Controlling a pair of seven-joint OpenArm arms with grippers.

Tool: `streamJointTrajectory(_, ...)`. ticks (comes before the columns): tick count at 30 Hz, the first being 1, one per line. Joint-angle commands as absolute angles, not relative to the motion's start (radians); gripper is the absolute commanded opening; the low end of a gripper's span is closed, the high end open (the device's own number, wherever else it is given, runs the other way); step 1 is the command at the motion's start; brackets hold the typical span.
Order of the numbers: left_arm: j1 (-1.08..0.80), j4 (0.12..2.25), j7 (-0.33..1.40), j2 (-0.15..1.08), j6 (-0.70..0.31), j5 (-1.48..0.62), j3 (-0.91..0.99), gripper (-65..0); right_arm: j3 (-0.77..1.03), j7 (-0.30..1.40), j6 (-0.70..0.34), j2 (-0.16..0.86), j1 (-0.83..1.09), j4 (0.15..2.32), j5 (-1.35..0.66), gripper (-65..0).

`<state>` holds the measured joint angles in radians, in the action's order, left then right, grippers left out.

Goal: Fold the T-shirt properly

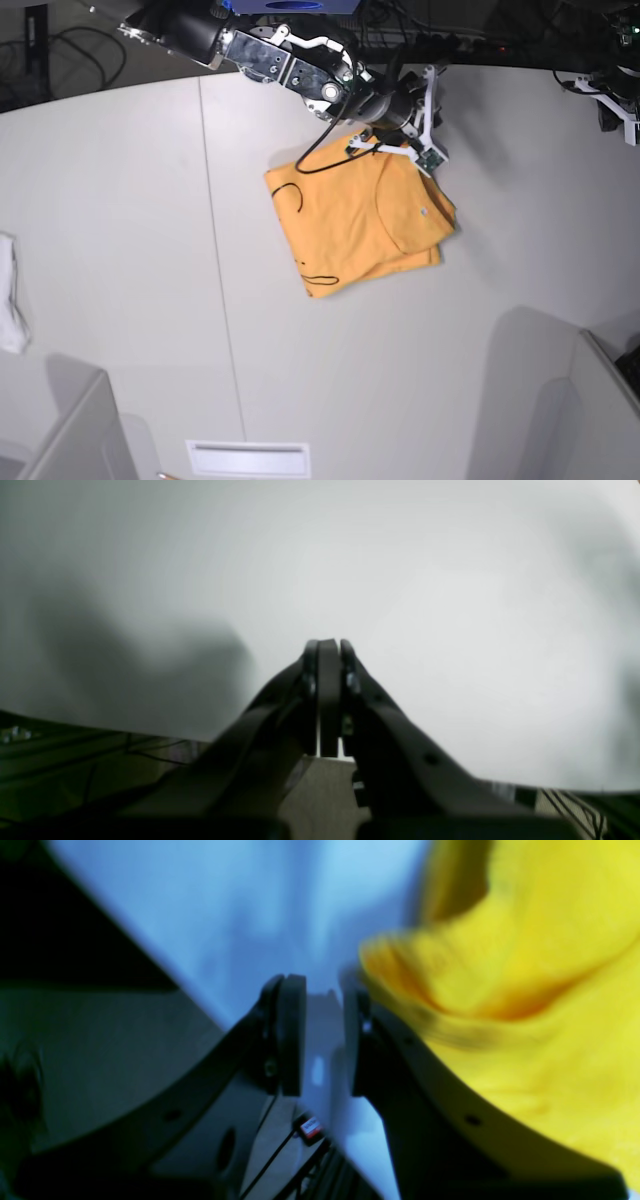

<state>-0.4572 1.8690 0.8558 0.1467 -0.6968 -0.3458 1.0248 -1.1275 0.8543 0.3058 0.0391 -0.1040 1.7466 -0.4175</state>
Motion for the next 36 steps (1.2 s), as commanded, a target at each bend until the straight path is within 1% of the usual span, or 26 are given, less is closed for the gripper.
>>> streamJointTrajectory(1, -0.456, 1.883, 0.837, 0.160, -0.698, -0.361, 1.030, -65.0, -1.145, 0.834, 0.292, 0.053, -0.128, 1.804, -0.426, -51.9)
streamJointTrajectory(3, -0.456, 1.883, 0.837, 0.163, -0.698, -0.361, 1.006, -65.0, -1.156, 0.826, 0.295, 0.084, -0.137, 1.880, -0.421, -52.1)
streamJointTrajectory(4, -0.456, 1.883, 0.837, 0.163, -0.698, -0.361, 0.993, -65.0, -1.138, 0.826, 0.295, 0.097, -0.137, 1.908, -0.421, -53.1)
streamJointTrajectory(5, -0.458, 1.883, 0.837, 0.163, -0.698, -0.361, 0.983, -65.0, -1.107, 0.826, 0.295, 0.111, -0.137, 1.933, -0.421, -55.7)
streamJointTrajectory(6, -0.458, 1.883, 0.837, 0.163, -0.698, -0.361, 0.975, -65.0, -1.079, 0.826, 0.295, 0.122, -0.134, 1.949, -0.421, -59.6)
streamJointTrajectory(7, -0.458, 1.883, 0.837, 0.162, -0.698, -0.361, 0.964, -65.0, -1.043, 0.826, 0.295, 0.134, -0.131, 1.962, -0.421, -65.0)
streamJointTrajectory(10, -0.467, 1.893, 0.837, 0.156, -0.698, -0.364, 0.888, -65.0, -0.914, 0.825, 0.295, 0.162, -0.085, 1.965, -0.421, -65.0)
streamJointTrajectory(12, -0.467, 1.893, 0.837, 0.127, -0.698, -0.389, 0.829, -65.0, -0.816, 0.823, 0.295, 0.162, -0.038, 1.965, -0.421, -65.0)
streamJointTrajectory(15, -0.469, 1.883, 0.837, 0.096, -0.698, -0.527, 0.786, -65.0, -0.716, 0.805, 0.295, 0.165, 0.008, 1.968, -0.421, -65.0)
streamJointTrajectory(18, -0.469, 1.870, 0.837, 0.094, -0.698, -0.667, 0.727, -65.0, -0.631, 0.763, 0.295, 0.168, 0.058, 1.969, -0.421, -65.0)
streamJointTrajectory(20, -0.464, 1.870, 0.837, 0.094, -0.698, -0.733, 0.700, -65.0, -0.595, 0.746, 0.292, 0.193, 0.081, 1.969, -0.421, -65.0)
streamJointTrajectory(21, -0.463, 1.870, 0.837, 0.094, -0.698, -0.759, 0.691, -56.8, -0.595, 0.740, 0.292, 0.206, 0.084, 1.969, -0.421, -65.0)
streamJointTrajectory(23, -0.458, 1.856, 0.837, 0.093, -0.698, -0.814, 0.687, -37.7, -0.595, 0.733, 0.291, 0.236, 0.090, 1.969, -0.421, -65.0)
streamJointTrajectory(25, -0.455, 1.827, 0.837, 0.093, -0.698, -0.874, 0.680, -21.1, -0.595, 0.727, 0.291, 0.252, 0.093, 1.969, -0.421, -65.0)
streamJointTrajectory(27, -0.447, 1.793, 0.837, 0.094, -0.698, -0.924, 0.641, -8.6, -0.590, 0.713, 0.291, 0.254, 0.105, 1.969, -0.421, -65.0)
streamJointTrajectory(28, -0.435, 1.781, 0.837, 0.096, -0.698, -0.949, 0.618, -4.1, -0.588, 0.704, 0.291, 0.255, 0.110, 1.969, -0.421, -65.0)
streamJointTrajectory(29, -0.426, 1.767, 0.837, 0.096, -0.698, -0.969, 0.598, -1.0, -0.588, 0.700, 0.289, 0.255, 0.111, 1.969, -0.421, -65.0)
streamJointTrajectory(30, -0.415, 1.751, 0.837, 0.096, -0.698, -0.987, 0.576, 0.0, -0.590, 0.700, 0.289, 0.255, 0.113, 1.968, -0.421, -65.0)
streamJointTrajectory(32, -0.394, 1.727, 0.834, 0.094, -0.696, -1.001, 0.530, 0.0, -0.595, 0.700, 0.289, 0.255, 0.113, 1.968, -0.421, -65.0)
streamJointTrajectory(36, -0.331, 1.673, 0.834, 0.093, -0.572, -0.998, 0.461, 0.0, -0.595, 0.702, 0.289, 0.255, 0.113, 1.968, -0.421, -65.0)
